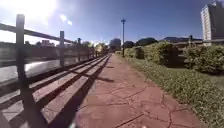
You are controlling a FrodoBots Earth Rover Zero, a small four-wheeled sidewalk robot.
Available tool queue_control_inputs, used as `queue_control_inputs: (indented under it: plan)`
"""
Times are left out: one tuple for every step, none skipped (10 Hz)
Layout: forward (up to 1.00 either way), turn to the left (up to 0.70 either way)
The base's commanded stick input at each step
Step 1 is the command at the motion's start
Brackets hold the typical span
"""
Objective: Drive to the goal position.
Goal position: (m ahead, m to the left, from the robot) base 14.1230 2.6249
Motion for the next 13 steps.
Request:
queue_control_inputs:
  plan:
    - [0.85, 0.0]
    - [0.85, 0.0]
    - [0.85, 0.0]
    - [0.85, 0.0]
    - [0.85, 0.0]
    - [0.85, 0.0]
    - [0.85, 0.0]
    - [0.85, 0.0]
    - [0.85, 0.0]
    - [0.85, 0.0]
    - [0.85, 0.0]
    - [0.85, 0.0]
    - [0.85, 0.0]
